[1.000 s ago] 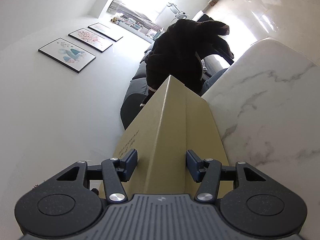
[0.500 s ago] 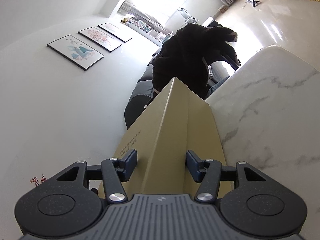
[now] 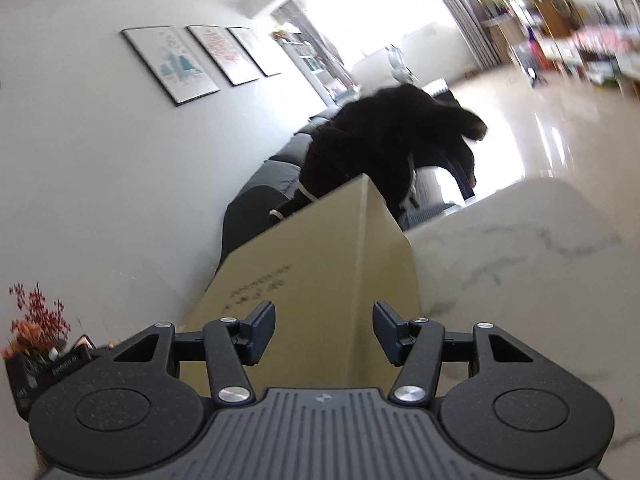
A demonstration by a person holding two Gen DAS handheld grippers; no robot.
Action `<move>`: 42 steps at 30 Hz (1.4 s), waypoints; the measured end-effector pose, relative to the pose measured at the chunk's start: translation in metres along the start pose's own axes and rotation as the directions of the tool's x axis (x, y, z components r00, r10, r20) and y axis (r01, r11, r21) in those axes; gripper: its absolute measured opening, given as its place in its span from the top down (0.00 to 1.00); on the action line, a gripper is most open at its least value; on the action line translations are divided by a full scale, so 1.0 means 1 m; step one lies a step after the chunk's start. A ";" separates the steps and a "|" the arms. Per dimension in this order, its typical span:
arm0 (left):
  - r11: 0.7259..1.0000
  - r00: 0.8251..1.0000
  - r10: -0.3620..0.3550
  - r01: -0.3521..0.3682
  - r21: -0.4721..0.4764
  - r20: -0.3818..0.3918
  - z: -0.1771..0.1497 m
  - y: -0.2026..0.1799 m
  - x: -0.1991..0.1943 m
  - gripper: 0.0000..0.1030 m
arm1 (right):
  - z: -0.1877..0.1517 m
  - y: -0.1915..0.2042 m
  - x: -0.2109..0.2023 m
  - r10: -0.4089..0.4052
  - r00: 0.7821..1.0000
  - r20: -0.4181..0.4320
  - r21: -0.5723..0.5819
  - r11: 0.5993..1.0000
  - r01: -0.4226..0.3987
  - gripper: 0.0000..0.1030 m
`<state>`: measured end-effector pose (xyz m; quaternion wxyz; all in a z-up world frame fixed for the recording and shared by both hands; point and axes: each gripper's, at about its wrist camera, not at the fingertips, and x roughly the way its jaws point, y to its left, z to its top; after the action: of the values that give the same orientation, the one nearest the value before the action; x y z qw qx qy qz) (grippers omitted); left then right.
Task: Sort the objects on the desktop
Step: 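Open both grippers and release the lid rim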
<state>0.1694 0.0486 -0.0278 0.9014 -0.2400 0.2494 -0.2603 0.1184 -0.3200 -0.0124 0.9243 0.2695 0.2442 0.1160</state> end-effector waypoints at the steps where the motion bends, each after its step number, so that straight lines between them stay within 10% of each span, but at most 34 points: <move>1: 1.000 1.000 -0.003 0.003 0.027 -0.006 -0.001 -0.005 0.001 0.47 | 0.000 0.006 0.000 -0.004 1.000 0.002 -0.027 1.000 0.004 0.43; 23: 0.967 0.999 0.025 -0.018 0.254 -0.026 -0.024 -0.031 0.008 0.45 | -0.023 0.044 0.018 -0.072 0.997 0.004 -0.310 0.948 0.069 0.43; 42: 0.918 0.991 0.116 -0.083 0.388 -0.061 0.019 -0.033 0.071 0.46 | 0.035 0.045 0.077 -0.123 0.991 -0.048 -0.414 0.905 0.093 0.45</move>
<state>0.2210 -0.0121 -0.0180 0.9319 -0.0344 0.2425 -0.2676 0.1987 -0.2718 0.0082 0.9558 0.0507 0.2623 0.1231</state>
